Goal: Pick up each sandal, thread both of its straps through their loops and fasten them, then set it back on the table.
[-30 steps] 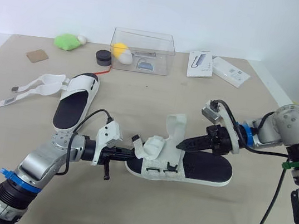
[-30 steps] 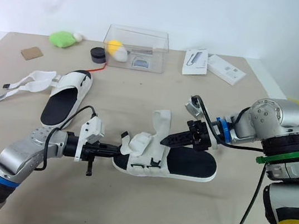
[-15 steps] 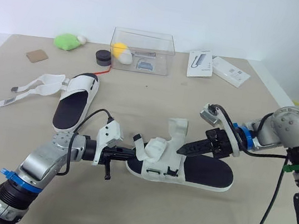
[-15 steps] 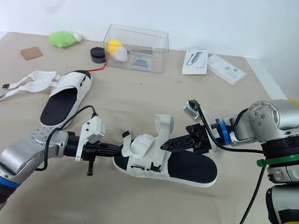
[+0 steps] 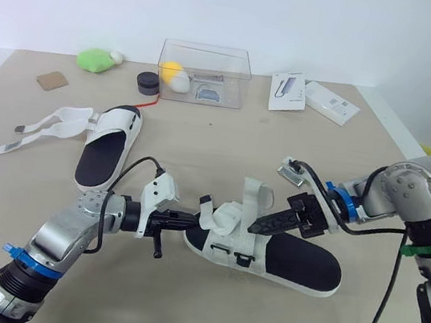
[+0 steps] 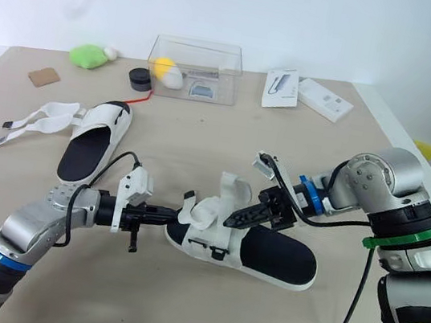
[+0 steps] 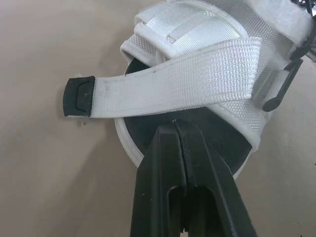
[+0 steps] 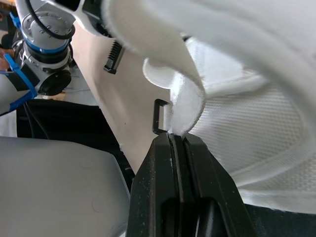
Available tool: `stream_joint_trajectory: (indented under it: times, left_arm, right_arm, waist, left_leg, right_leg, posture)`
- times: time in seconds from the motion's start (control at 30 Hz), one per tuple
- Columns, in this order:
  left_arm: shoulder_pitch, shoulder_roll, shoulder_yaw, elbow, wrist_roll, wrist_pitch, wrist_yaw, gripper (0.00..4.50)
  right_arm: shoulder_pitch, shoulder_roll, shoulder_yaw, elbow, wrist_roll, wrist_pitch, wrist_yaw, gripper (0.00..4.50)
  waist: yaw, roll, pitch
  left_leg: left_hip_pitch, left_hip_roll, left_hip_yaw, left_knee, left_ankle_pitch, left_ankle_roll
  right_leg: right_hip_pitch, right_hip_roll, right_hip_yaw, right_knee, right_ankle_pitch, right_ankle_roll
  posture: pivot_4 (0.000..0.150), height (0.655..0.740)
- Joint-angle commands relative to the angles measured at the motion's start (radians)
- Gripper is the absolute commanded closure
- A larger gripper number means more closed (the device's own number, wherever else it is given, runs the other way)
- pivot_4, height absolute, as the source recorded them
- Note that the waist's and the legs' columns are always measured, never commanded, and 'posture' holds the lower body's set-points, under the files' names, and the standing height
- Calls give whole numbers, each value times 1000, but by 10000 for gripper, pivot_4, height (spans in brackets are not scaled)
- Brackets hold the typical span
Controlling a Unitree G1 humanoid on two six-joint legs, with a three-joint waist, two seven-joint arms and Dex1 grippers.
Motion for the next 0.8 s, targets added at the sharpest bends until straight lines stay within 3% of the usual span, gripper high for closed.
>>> stream_joint_trajectory:
  times: [0.03,0.37,0.57,0.6,0.63,0.8]
  left_arm:
    - [14,4,-8,-6,6,12,3,45000]
    - [14,0,-9,-1,7,10,4,45000]
    - [12,2,-9,0,6,11,-2,45000]
    - [12,2,-9,1,6,11,-3,45000]
    - [12,2,-9,2,7,11,-4,45000]
    - [9,0,-13,5,8,10,-7,45000]
  right_arm:
    - [-4,-21,-32,-56,27,2,6,44879]
    - [92,-49,-41,-167,-30,2,12,44879]
    - [134,-52,-149,-182,-73,-89,74,44879]
    - [136,-60,-154,-186,-75,-90,94,37995]
    - [138,-74,-164,-194,-67,-88,122,35117]
    - [182,-149,-192,-259,-51,-126,264,12592]
  waist:
    - [0,0,0]
    - [0,0,0]
    - [1,0,0]
    - [1,0,0]
    - [1,0,0]
    - [2,0,0]
  left_leg:
    - [0,0,0,0,0,0]
    - [0,-1,0,0,0,0]
    - [0,-1,0,1,0,0]
    - [0,-1,0,1,0,0]
    - [0,-1,0,1,0,0]
    - [0,-1,0,1,0,0]
  right_leg:
    - [0,0,0,0,0,0]
    - [0,-1,0,0,0,0]
    - [1,-1,0,0,0,1]
    - [1,-1,0,0,0,1]
    - [1,-1,0,0,0,1]
    - [1,0,0,0,0,1]
  posture:
    - [1500,7400]
    - [1500,7400]
    - [1500,7400]
    - [1500,7400]
    - [1500,7400]
    - [1500,7400]
